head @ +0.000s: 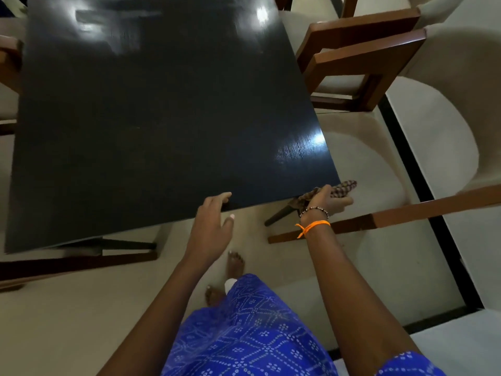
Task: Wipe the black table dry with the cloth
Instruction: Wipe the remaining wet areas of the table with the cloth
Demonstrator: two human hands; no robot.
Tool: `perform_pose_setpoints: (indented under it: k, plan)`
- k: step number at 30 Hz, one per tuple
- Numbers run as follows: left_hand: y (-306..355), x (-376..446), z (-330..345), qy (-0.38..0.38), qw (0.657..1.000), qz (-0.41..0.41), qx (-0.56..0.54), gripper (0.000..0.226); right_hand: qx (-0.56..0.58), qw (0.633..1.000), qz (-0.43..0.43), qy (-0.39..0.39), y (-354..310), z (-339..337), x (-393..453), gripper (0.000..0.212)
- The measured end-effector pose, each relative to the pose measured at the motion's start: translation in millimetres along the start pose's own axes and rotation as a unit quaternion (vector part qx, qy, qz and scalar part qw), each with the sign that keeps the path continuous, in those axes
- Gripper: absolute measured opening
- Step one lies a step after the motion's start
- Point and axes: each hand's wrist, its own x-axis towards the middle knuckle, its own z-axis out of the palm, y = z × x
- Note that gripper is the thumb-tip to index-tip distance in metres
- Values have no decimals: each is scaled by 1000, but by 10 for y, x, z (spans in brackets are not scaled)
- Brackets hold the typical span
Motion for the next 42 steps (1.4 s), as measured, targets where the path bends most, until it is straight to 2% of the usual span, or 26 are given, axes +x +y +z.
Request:
perform_pose_setpoints:
  k: [5,10,14,19,25,30,33,35,38,39,40,42]
  plan:
    - [-219,-16,-250,87,994,-51,-39,43,-74,996,-54,-5,186,103,-339,41]
    - [-429,-69,-540,120,989,-60,-58,39,-161,977,-93,-104,602,138,-1101,58]
    - [-674,-183,-821,119,989,-61,-55,40,-213,953,-135,-169,890,154,-1766,59]
    - [-1280,-470,-1450,129,987,-63,-67,41,-241,931,-175,-211,1234,284,-2804,46]
    - [-2165,-751,-2348,192,969,-132,-84,40,-279,896,-185,-291,1687,422,-3986,54]
    - [-2549,-925,-2616,224,953,-169,-111,39,-312,861,-221,-334,1915,466,-4519,56]
    - [-2635,-993,-2618,217,952,-173,-128,39,-368,827,-227,-359,2009,477,-4733,57]
    - [-2661,-1023,-2620,209,951,-172,-149,40,-394,790,-230,-410,2046,448,-4857,52]
    - [-2660,-1034,-2649,232,941,-164,-181,38,-288,734,-241,-566,1962,346,-4970,31]
    - [-2662,-1035,-2667,248,936,-159,-194,36,-248,701,-253,-618,1898,311,-5000,27]
    - [-2671,-1030,-2691,264,929,-155,-210,32,-231,665,-297,-646,1830,295,-5027,27]
    - [-2691,-1024,-2750,287,912,-148,-251,25,-212,617,-422,-630,1716,310,-5054,35]
